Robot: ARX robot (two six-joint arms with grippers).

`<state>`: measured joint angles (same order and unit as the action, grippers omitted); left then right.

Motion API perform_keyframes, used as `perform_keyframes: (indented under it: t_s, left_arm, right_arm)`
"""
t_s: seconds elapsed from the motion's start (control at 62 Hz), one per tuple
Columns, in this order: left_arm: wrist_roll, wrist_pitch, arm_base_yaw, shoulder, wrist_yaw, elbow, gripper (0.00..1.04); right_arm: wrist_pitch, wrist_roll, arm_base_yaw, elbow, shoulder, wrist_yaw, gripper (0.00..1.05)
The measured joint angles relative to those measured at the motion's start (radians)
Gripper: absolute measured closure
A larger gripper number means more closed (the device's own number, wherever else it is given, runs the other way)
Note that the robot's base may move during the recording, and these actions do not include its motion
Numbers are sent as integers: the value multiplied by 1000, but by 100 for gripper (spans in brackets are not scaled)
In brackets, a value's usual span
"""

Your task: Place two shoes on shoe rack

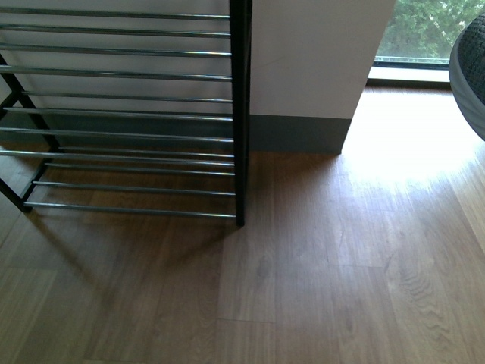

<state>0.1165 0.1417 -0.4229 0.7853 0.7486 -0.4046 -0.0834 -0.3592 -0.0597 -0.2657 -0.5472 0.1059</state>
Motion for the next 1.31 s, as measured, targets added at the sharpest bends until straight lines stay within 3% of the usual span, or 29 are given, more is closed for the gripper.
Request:
perform_keyframes:
  t_s: [1.306]
  left_arm:
    - [1,1,1,-3,7,0,103]
  right_arm:
    - [0,0,0,0,2,-2,104]
